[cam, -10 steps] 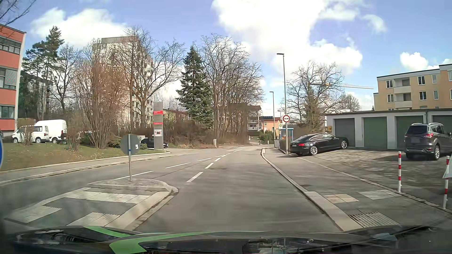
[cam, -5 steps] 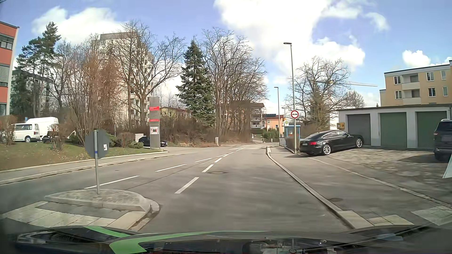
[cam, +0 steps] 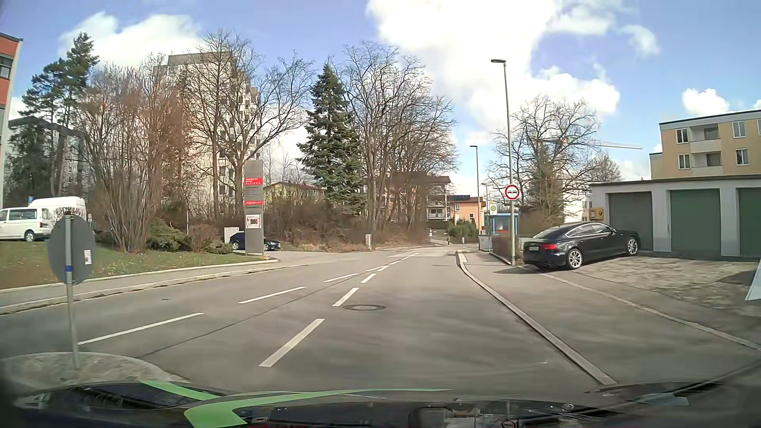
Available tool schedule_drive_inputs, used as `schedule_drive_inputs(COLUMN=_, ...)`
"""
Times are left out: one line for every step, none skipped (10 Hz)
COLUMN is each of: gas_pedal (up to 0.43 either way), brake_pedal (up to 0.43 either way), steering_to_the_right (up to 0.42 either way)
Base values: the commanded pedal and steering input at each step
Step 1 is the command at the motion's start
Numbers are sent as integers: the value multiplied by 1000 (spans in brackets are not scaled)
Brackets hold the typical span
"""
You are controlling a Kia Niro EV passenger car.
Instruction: Follow the waypoints while adhering to traffic rules and regulations
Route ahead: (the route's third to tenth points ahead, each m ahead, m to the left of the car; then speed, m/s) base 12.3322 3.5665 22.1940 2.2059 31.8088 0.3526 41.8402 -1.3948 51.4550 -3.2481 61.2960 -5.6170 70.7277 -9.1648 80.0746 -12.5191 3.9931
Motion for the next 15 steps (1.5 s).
schedule_drive_inputs(gas_pedal=0, brake_pedal=55, steering_to_the_right=-13)
schedule_drive_inputs(gas_pedal=0, brake_pedal=55, steering_to_the_right=-12)
schedule_drive_inputs(gas_pedal=0, brake_pedal=67, steering_to_the_right=-10)
schedule_drive_inputs(gas_pedal=0, brake_pedal=91, steering_to_the_right=-7)
schedule_drive_inputs(gas_pedal=0, brake_pedal=116, steering_to_the_right=3)
schedule_drive_inputs(gas_pedal=0, brake_pedal=122, steering_to_the_right=23)
schedule_drive_inputs(gas_pedal=0, brake_pedal=122, steering_to_the_right=43)
schedule_drive_inputs(gas_pedal=0, brake_pedal=128, steering_to_the_right=67)
schedule_drive_inputs(gas_pedal=0, brake_pedal=134, steering_to_the_right=105)
schedule_drive_inputs(gas_pedal=0, brake_pedal=134, steering_to_the_right=137)
schedule_drive_inputs(gas_pedal=0, brake_pedal=128, steering_to_the_right=179)
schedule_drive_inputs(gas_pedal=0, brake_pedal=116, steering_to_the_right=219)
schedule_drive_inputs(gas_pedal=0, brake_pedal=110, steering_to_the_right=257)
schedule_drive_inputs(gas_pedal=0, brake_pedal=110, steering_to_the_right=308)
schedule_drive_inputs(gas_pedal=0, brake_pedal=110, steering_to_the_right=357)
